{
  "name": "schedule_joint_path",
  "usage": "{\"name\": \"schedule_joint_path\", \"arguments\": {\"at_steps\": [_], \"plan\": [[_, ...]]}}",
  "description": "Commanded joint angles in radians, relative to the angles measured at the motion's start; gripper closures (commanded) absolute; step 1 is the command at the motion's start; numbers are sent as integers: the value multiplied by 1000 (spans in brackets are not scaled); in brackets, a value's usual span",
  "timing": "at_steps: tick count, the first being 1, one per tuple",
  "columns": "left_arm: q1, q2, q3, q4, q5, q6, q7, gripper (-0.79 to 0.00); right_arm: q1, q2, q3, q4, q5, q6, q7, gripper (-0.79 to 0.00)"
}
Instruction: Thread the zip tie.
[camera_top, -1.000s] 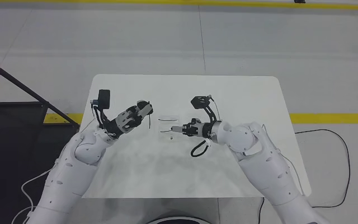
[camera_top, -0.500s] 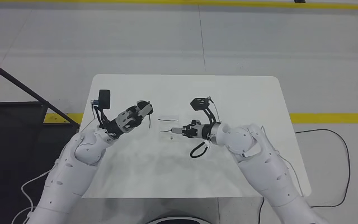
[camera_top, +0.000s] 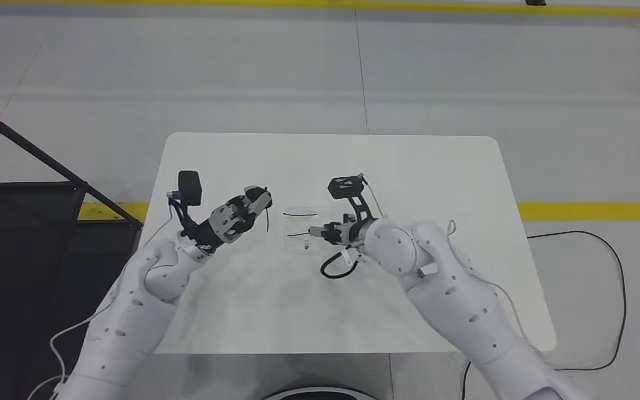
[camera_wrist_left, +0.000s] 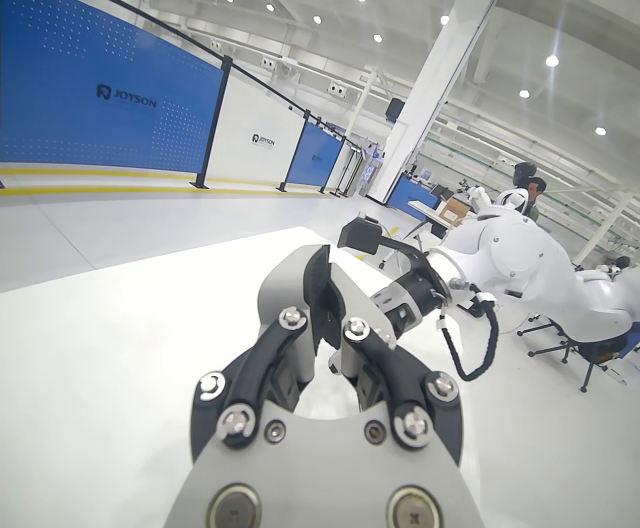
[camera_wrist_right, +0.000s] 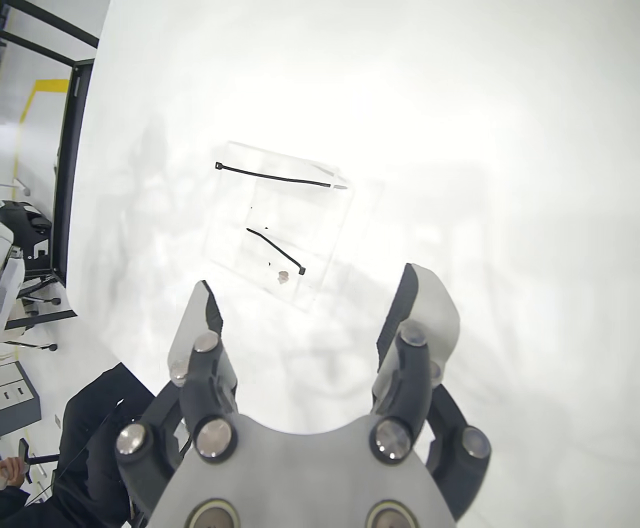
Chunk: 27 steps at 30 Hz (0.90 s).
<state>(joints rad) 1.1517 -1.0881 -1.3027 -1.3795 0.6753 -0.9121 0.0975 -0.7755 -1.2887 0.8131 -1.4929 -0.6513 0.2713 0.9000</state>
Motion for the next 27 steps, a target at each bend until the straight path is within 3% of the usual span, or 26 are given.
{"name": "schedule_joint_path", "arguments": {"at_steps": [1, 5, 18, 22, 27], "plan": [[-4, -2, 2, 10, 7, 1, 6, 0, 12, -5, -11, 13, -4, 1, 7, -493], [-11, -5, 6, 22, 15, 3, 12, 0, 28, -15, -30, 34, -16, 1, 15, -391], [-17, -11, 8, 34, 9, -4, 4, 0, 61, -42, -59, 89, -32, 9, 28, -320], [-19, -12, 7, 35, 7, -3, 0, 0, 66, -49, -63, 99, -35, 5, 28, -231], [-20, -14, 6, 39, 6, -4, -4, 0, 72, -57, -66, 111, -39, 1, 32, -225]]}}
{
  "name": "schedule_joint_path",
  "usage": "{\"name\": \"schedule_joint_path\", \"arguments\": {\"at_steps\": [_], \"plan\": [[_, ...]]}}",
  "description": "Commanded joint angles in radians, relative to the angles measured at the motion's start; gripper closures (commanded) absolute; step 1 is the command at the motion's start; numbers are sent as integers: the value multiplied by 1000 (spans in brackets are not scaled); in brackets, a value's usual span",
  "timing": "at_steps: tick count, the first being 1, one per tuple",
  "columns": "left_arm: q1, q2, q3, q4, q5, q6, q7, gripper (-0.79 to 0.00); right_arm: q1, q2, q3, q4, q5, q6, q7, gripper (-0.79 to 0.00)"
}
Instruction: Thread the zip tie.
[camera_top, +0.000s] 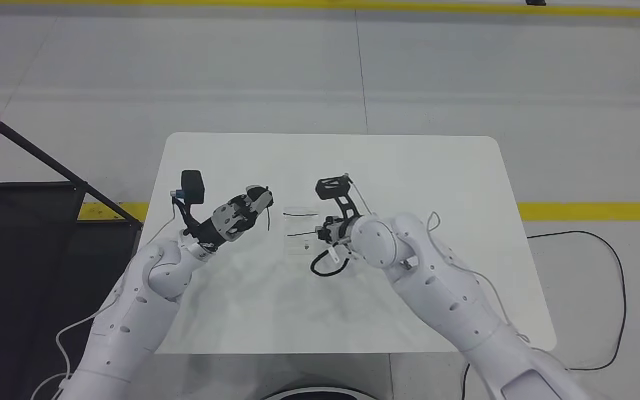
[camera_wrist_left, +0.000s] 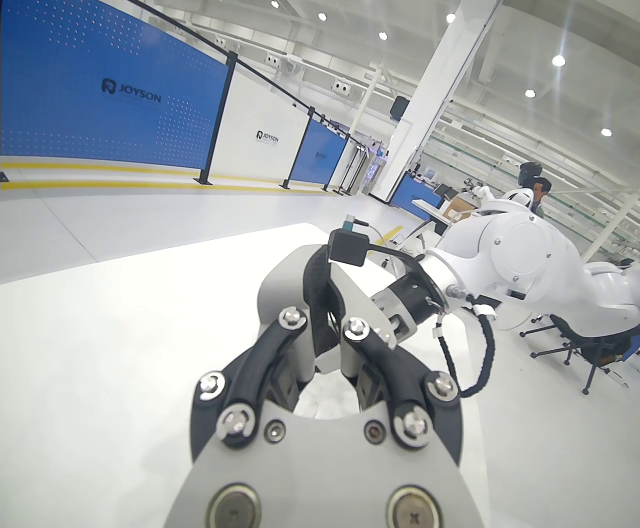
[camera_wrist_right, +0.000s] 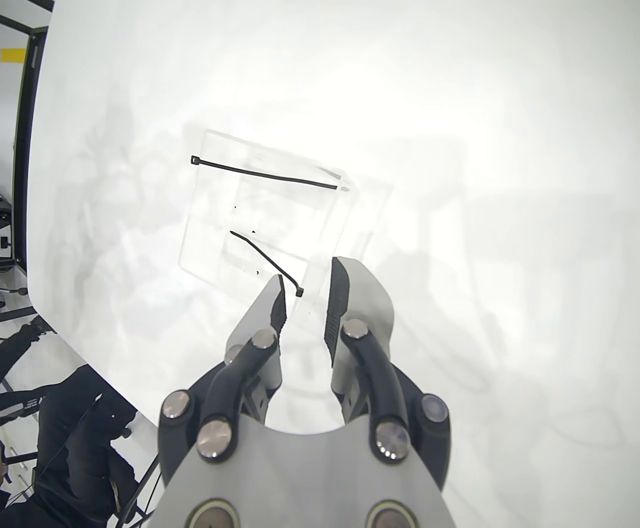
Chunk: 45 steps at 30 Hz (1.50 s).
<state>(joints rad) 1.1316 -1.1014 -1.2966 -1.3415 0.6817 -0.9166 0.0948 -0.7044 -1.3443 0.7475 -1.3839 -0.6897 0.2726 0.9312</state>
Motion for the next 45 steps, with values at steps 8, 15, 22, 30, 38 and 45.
{"name": "schedule_joint_path", "arguments": {"at_steps": [8, 15, 22, 30, 38, 45], "plan": [[-1, -3, -3, 4, -3, -1, -4, 0, 5, -11, 3, 14, -4, -10, 2, -55], [-1, -5, -7, 3, -1, 0, -4, 0, -6, -14, 19, -1, -13, -12, -7, 0], [9, -10, -15, -14, 50, 35, 57, 0, -83, 8, 113, -91, 29, -80, -38, 0], [23, -28, 37, -19, 272, 135, 219, 0, -306, 59, 287, -328, 38, -127, -92, 0], [5, -49, 103, 36, 408, 183, 385, 0, -500, 90, 405, -523, 37, -137, -108, 0], [3, -50, 107, 40, 414, 188, 395, 0, -540, 97, 426, -562, 44, -158, -91, 0]]}}
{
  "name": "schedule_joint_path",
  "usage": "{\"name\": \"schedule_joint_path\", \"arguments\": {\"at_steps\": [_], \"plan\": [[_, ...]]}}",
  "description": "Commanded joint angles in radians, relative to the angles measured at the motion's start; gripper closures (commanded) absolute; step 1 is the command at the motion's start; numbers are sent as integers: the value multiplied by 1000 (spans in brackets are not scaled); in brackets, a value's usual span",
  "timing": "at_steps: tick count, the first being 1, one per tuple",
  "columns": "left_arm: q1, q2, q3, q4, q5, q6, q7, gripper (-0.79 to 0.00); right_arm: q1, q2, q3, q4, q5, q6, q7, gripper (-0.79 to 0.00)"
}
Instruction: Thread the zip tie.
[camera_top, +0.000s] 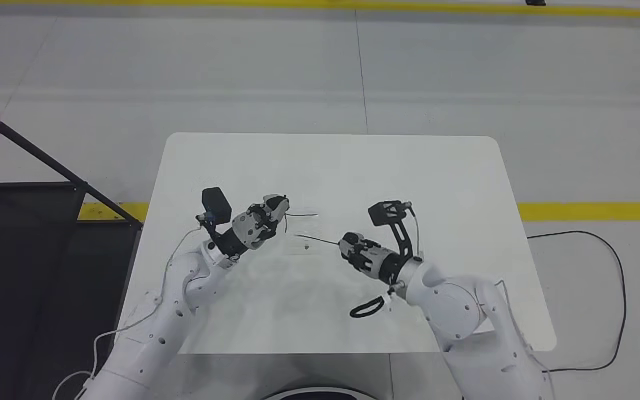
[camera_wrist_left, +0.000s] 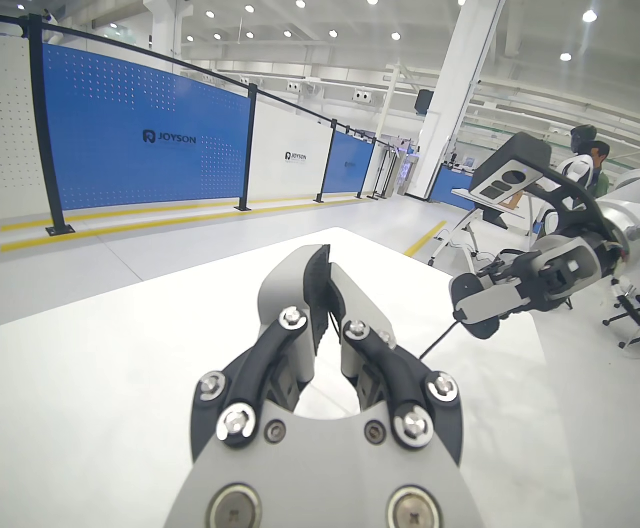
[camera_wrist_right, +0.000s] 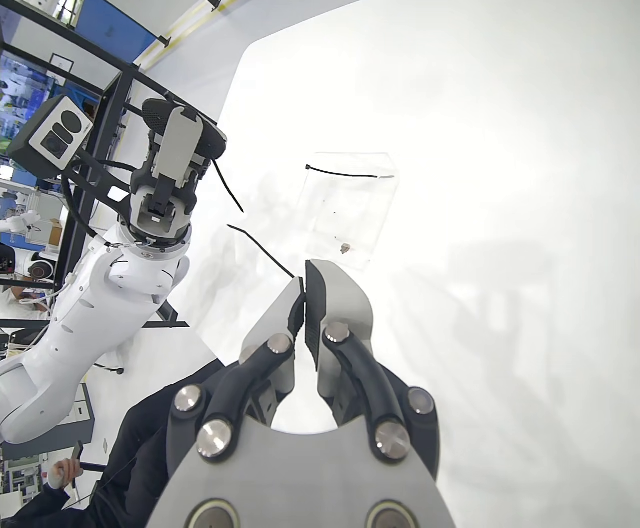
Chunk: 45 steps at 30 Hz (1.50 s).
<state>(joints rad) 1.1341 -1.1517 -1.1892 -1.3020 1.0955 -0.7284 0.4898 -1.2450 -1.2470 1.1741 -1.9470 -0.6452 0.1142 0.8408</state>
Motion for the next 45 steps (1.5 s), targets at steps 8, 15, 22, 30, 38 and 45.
{"name": "schedule_joint_path", "arguments": {"at_steps": [8, 15, 22, 30, 38, 45], "plan": [[0, 0, 0, 0, 0, 0, 0, 0, 1, 0, 0, 1, 0, 1, -1, 0], [32, -4, -2, -30, 58, 93, 55, 0, -5, -5, -17, -18, 27, 43, -36, 0], [44, -11, 19, -25, 205, 212, 189, 0, -4, -5, 9, -54, 107, 115, -8, 0], [40, -17, 53, 9, 341, 298, 318, 0, 23, -6, 23, -64, 192, 201, 40, 0], [39, -18, 54, 15, 337, 293, 325, 0, 25, -6, 25, -63, 197, 207, 40, 0], [45, -19, 54, 1, 337, 303, 310, 0, 17, -8, 22, -54, 219, 212, 19, 0]]}}
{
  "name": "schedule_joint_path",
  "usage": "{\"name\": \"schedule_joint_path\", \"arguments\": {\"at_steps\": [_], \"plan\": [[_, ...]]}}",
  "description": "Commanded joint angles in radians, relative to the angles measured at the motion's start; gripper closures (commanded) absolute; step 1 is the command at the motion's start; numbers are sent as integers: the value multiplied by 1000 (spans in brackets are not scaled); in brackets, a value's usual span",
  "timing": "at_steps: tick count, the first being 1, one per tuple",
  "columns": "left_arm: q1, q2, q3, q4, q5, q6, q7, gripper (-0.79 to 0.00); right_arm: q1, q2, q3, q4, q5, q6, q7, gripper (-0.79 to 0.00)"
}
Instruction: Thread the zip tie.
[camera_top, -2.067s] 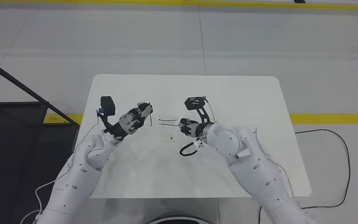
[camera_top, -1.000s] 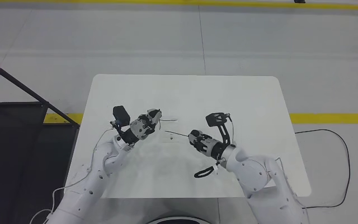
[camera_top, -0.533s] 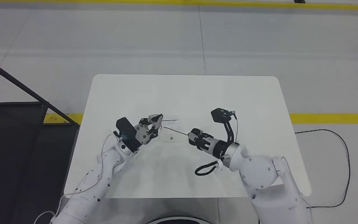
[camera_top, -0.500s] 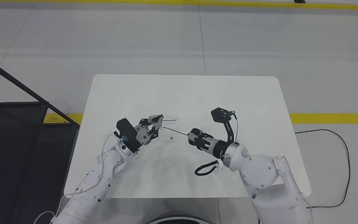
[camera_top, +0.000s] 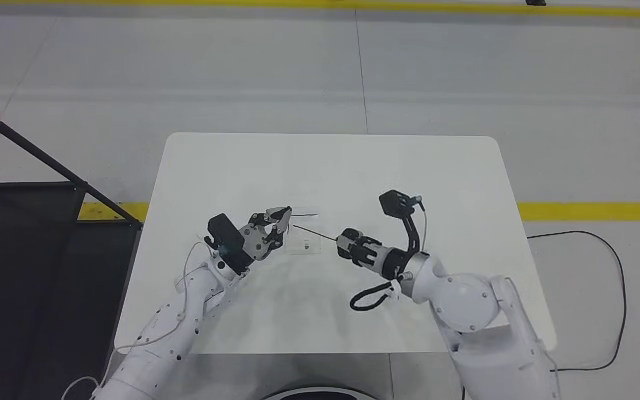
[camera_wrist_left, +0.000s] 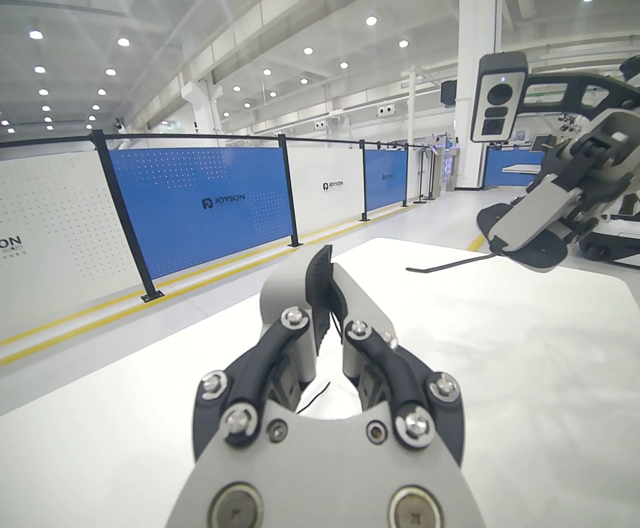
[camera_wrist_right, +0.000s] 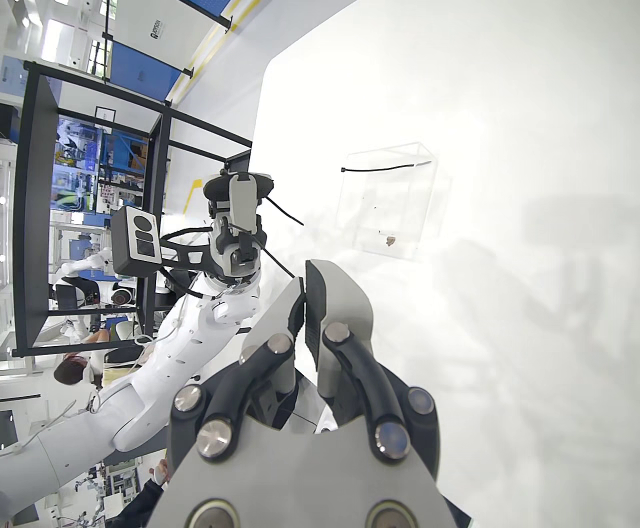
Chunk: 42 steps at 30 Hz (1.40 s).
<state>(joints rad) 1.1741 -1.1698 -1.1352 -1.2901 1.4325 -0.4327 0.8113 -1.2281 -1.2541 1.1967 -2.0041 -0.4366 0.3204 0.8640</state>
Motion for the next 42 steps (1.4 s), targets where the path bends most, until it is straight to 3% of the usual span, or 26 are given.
{"name": "schedule_joint_path", "arguments": {"at_steps": [1, 23, 42], "plan": [[9, 0, 0, -19, 2, 10, -14, 0, 2, -1, -1, 5, 18, 11, -3, 0], [30, -2, -9, -41, 40, 46, 36, 0, 42, -4, -6, 35, 158, 77, -52, 0], [30, -2, -9, -41, 40, 46, 36, 0, 71, 0, -23, 53, 184, 113, -65, 0]]}}
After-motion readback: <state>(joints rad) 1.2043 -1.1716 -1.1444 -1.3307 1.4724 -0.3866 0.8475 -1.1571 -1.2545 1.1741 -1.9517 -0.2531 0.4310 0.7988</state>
